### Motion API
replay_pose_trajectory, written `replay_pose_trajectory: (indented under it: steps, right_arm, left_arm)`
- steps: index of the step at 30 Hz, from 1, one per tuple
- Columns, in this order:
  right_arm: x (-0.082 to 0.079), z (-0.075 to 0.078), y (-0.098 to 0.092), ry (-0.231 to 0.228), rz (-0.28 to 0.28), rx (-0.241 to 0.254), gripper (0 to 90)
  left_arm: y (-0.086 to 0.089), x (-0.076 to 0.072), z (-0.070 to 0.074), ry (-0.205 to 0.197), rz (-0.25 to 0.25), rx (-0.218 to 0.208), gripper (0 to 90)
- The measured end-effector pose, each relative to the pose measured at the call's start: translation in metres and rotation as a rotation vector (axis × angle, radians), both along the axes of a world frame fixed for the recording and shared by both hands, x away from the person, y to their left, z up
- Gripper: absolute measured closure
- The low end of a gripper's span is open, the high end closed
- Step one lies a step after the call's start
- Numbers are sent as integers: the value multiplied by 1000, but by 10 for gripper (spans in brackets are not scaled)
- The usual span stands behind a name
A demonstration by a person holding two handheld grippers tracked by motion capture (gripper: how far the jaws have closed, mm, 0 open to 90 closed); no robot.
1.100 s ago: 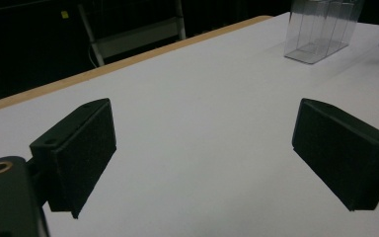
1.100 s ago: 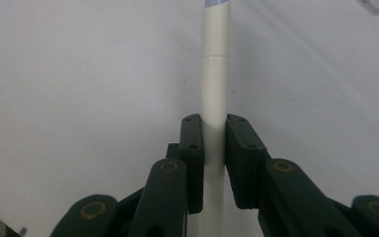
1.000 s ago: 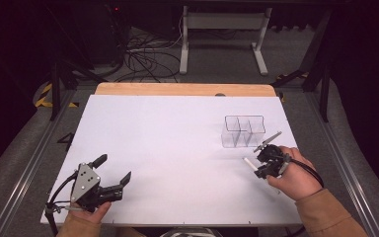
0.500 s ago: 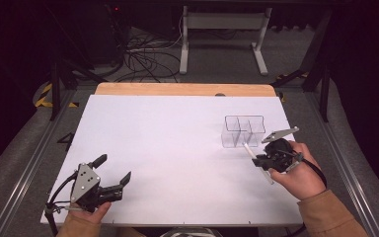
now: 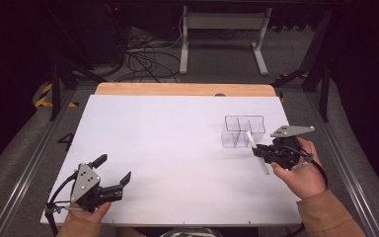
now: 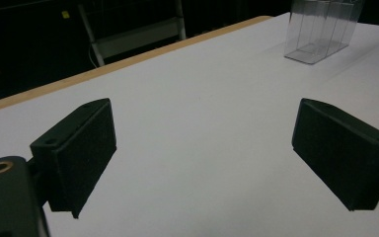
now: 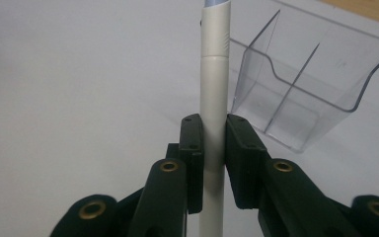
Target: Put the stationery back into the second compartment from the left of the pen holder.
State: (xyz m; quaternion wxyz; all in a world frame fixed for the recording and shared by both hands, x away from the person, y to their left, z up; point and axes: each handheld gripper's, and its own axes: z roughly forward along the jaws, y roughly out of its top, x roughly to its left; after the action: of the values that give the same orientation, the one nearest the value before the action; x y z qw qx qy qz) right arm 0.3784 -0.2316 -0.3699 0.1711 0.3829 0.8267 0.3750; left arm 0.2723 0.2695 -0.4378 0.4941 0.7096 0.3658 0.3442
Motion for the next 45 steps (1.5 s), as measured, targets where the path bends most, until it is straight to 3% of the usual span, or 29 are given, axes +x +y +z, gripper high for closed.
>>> replay_pose_trajectory:
  steps: [14,29,37,45]
  right_arm:
    - [-1,9,-4,-171,-34,162,787]
    - [6,15,-7,-321,-82,316,787]
    - [12,17,-6,-383,-106,368,787]
    - [19,15,-5,-423,-132,388,787]
  left_arm:
    - [0,1,0,5,-3,8,109]
    - [0,1,0,2,-3,4,109]
    - [0,0,0,0,-4,7,110]
    - [0,0,0,-1,-4,4,110]
